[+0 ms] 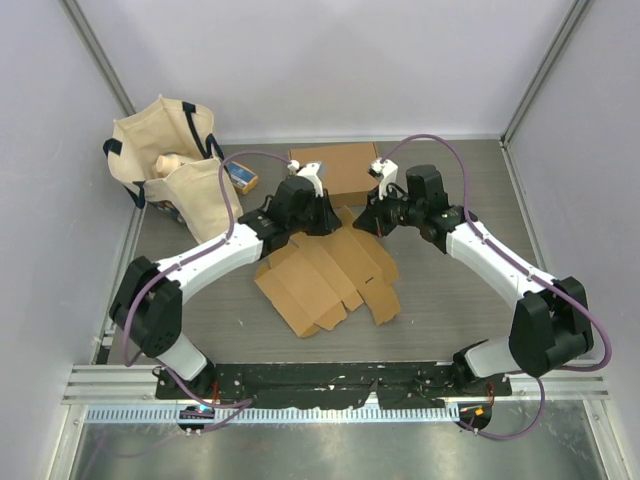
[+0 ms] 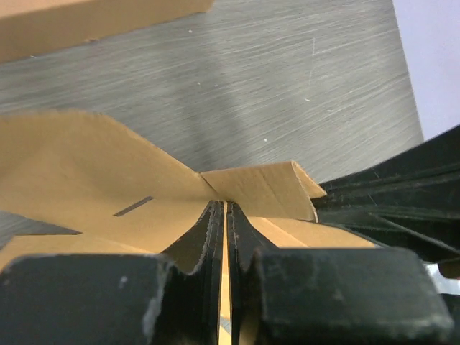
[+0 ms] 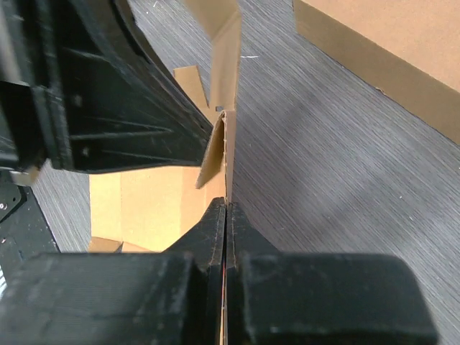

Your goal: Fold the paper box

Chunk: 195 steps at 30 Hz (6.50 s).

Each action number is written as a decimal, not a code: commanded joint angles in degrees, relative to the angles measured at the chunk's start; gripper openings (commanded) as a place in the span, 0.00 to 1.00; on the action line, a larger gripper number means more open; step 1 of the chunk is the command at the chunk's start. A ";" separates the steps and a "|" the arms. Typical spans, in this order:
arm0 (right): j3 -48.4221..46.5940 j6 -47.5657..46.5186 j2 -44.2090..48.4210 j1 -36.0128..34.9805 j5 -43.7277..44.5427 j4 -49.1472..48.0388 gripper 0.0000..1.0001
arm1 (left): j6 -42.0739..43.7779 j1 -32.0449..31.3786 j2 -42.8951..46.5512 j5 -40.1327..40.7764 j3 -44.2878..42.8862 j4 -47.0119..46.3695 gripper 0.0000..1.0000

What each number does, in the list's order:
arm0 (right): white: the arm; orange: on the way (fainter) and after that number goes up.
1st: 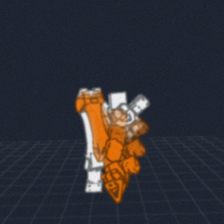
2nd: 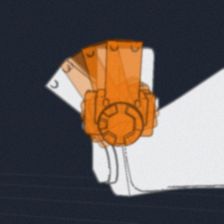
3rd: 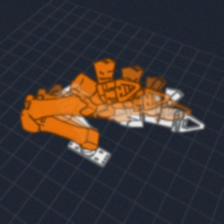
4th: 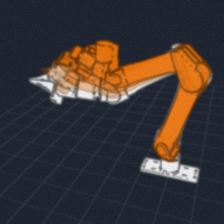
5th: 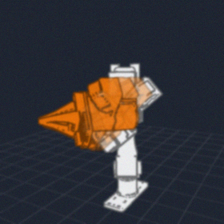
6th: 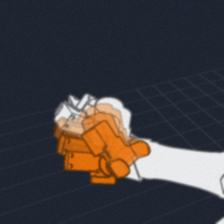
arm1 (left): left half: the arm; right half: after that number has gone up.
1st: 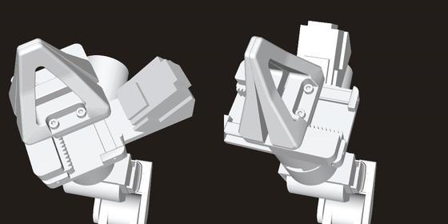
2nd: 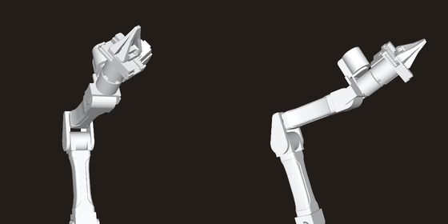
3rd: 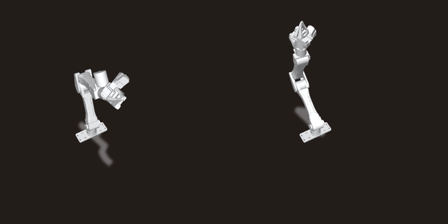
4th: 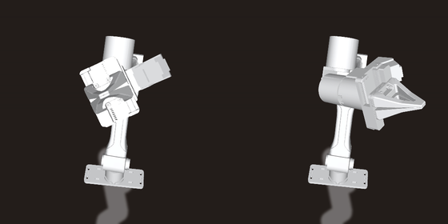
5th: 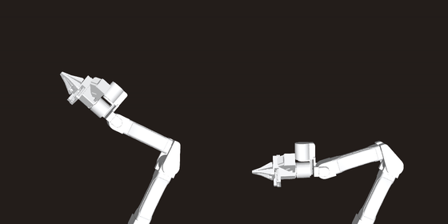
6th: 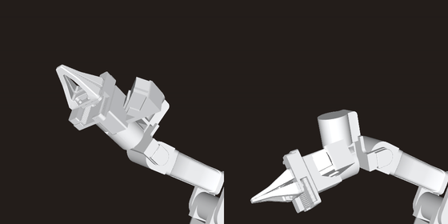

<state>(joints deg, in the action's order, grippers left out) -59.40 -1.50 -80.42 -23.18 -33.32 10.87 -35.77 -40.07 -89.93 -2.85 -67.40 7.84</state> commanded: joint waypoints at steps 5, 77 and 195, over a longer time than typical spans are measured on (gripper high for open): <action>-3.62 -2.36 0.71 -0.46 2.20 1.42 0.02 | -0.63 -0.27 2.27 1.15 0.59 -1.16 0.13; -9.42 -27.86 -3.07 -15.58 26.11 13.56 0.02 | 17.83 -2.73 7.76 12.35 22.22 -36.93 0.41; 29.60 103.01 5.54 -11.10 48.53 -34.25 0.02 | -11.24 -9.85 9.18 19.99 33.57 -21.55 0.07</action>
<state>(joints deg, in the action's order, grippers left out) -29.26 100.68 -77.12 -34.63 13.80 -22.26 -44.12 -50.19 -74.63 10.63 -29.61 -14.66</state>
